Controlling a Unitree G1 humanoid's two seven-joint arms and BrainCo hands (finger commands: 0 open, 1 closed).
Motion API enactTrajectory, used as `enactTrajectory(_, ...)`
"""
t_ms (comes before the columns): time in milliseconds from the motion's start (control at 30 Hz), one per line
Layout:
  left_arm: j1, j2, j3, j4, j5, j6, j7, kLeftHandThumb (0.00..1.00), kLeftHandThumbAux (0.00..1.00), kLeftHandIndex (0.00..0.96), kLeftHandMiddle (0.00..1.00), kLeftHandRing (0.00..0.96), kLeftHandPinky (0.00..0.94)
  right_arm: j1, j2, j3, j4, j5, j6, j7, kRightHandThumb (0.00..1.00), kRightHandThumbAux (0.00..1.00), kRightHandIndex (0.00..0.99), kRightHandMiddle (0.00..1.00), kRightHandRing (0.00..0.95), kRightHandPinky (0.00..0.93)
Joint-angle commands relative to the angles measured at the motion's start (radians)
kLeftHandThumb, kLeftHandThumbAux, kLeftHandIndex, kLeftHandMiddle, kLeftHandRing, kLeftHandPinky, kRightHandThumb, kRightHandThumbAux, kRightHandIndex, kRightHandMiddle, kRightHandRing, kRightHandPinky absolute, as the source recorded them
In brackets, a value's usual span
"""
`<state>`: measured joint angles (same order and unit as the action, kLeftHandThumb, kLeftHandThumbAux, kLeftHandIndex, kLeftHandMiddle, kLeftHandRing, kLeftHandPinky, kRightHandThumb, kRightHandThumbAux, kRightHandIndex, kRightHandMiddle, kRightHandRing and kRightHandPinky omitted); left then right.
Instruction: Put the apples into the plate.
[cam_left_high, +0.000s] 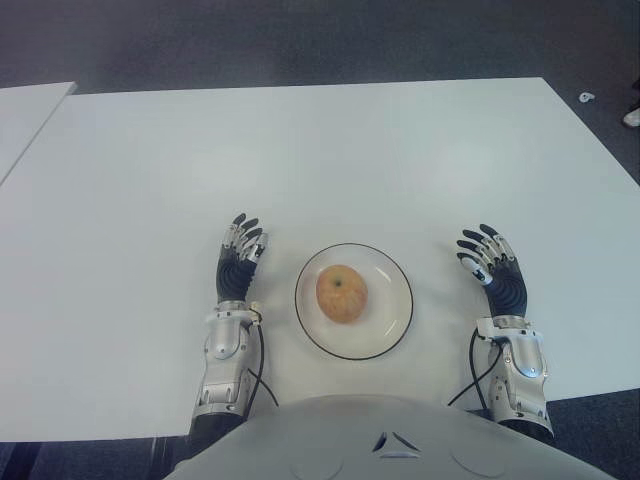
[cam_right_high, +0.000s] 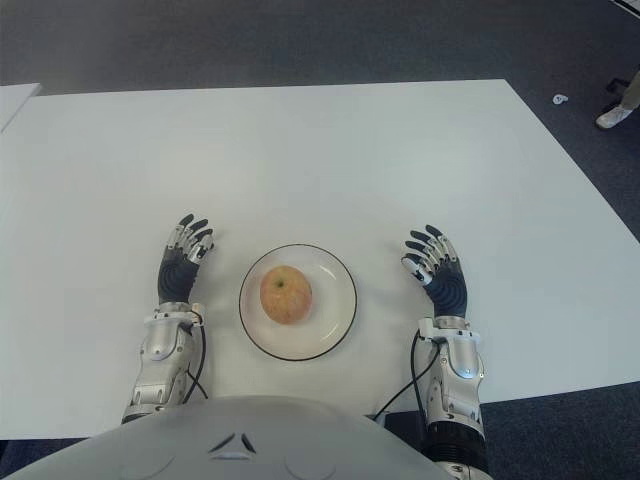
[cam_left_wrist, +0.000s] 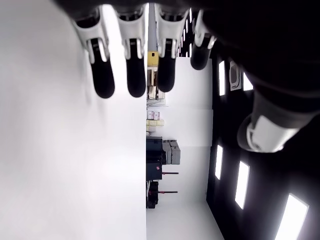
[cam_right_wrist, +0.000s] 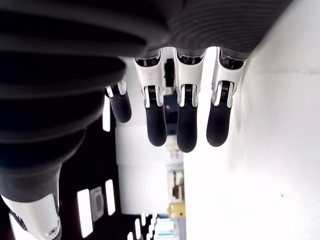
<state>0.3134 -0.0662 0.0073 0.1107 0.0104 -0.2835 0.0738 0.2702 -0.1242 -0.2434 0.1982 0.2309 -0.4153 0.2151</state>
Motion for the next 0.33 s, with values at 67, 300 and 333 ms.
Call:
enactTrajectory(67, 0.129, -0.013, -0.043, -0.044, 0.014, 0.035, -0.008, 0.104, 0.556, 0.118, 0.198, 0.231, 0.258, 0.034, 0.013, 0.007, 0.009, 0.0, 0.032, 0.002, 0.699, 0.677, 0.153, 0.274, 0.286, 0.336)
enactTrajectory(300, 0.216, -0.015, -0.072, -0.114, 0.014, 0.02, -0.004, 0.109, 0.535, 0.126, 0.199, 0.229, 0.265, 0.045, 0.011, 0.006, -0.004, 0.004, 0.034, 0.004, 0.699, 0.677, 0.153, 0.274, 0.286, 0.336)
enactTrajectory(333, 0.228, -0.017, -0.075, -0.123, 0.013, 0.016, -0.002, 0.112, 0.534, 0.129, 0.2, 0.231, 0.268, 0.046, 0.011, 0.006, -0.005, 0.004, 0.035, 0.004, 0.699, 0.677, 0.153, 0.274, 0.286, 0.336)
